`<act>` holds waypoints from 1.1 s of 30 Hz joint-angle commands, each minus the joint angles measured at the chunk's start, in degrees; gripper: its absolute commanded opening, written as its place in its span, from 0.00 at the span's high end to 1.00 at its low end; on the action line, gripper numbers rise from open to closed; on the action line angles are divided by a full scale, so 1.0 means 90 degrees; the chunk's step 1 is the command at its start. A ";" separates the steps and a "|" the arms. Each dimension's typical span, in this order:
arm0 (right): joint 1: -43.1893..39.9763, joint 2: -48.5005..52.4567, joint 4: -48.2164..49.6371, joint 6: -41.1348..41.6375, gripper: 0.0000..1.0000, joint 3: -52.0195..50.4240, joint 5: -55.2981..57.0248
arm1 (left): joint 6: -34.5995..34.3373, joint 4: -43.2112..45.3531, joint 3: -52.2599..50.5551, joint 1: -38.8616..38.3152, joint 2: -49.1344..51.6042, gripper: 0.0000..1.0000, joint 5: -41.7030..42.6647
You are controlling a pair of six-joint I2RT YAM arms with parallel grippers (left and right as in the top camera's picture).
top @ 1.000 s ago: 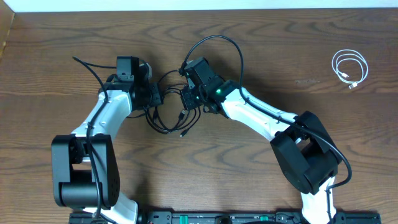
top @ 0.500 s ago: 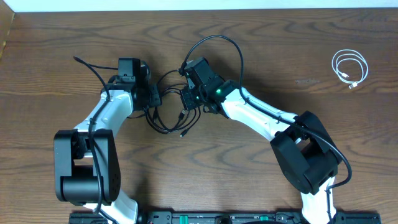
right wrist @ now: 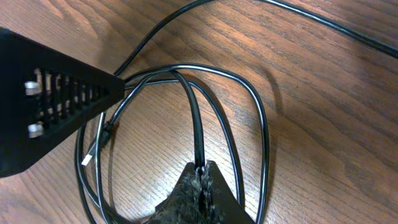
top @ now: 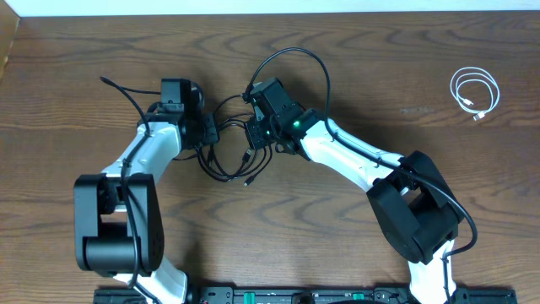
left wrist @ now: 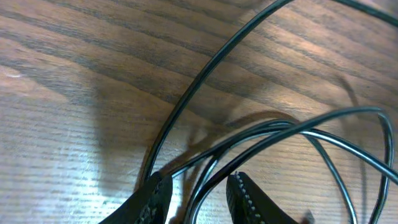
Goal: Untangle cables
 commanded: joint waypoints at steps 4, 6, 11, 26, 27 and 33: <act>-0.0022 -0.0126 0.0036 0.0024 0.99 0.0046 -0.0019 | -0.0039 0.0041 -0.0121 -0.0015 0.0260 0.66 -0.0061; -0.0022 -0.0126 0.0041 0.0024 0.99 0.0046 -0.0019 | -0.0039 0.0041 -0.0121 -0.0015 0.0260 0.66 -0.0061; -0.0022 -0.0126 0.0085 0.0024 0.99 0.0046 -0.0019 | -0.0039 0.0066 -0.0121 -0.0015 0.0257 0.81 -0.0058; -0.0022 -0.0126 0.0087 0.0024 0.97 0.0046 -0.0022 | -0.0063 0.0340 -0.0119 0.0029 0.0100 0.92 0.0194; -0.0019 -0.0126 0.0087 0.0024 0.95 0.0046 -0.0024 | -0.0061 0.0228 -0.0119 0.0029 0.0100 0.92 0.0262; -0.0019 -0.0126 0.0158 0.0024 0.76 0.0046 -0.0022 | -0.0066 0.0406 -0.0119 0.0034 0.0090 0.92 0.0634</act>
